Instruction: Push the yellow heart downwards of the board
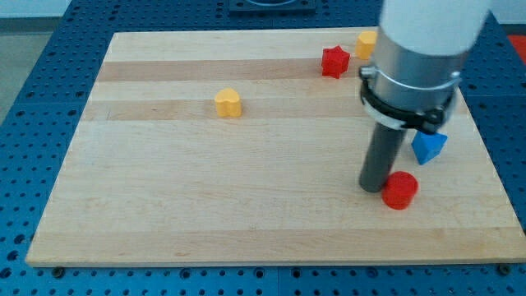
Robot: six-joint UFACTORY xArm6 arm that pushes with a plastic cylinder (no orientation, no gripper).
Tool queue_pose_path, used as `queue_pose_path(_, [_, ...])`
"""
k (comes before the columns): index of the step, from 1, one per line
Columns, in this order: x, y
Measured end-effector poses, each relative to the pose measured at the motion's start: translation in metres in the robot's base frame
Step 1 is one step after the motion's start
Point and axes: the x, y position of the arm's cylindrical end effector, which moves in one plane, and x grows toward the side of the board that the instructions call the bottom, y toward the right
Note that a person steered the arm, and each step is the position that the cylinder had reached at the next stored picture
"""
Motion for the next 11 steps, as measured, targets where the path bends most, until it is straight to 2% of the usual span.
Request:
queue_pose_path(1, [0.001,-0.021])
queue_pose_path(3, [-0.016,-0.211])
queue_pose_path(5, [-0.154,-0.244])
queue_pose_path(6, [-0.189,-0.246])
queue_pose_path(8, [-0.149,-0.196])
queue_pose_path(9, [-0.102,-0.185])
queue_pose_path(10, [-0.072,-0.183])
queue_pose_path(11, [-0.063,-0.212])
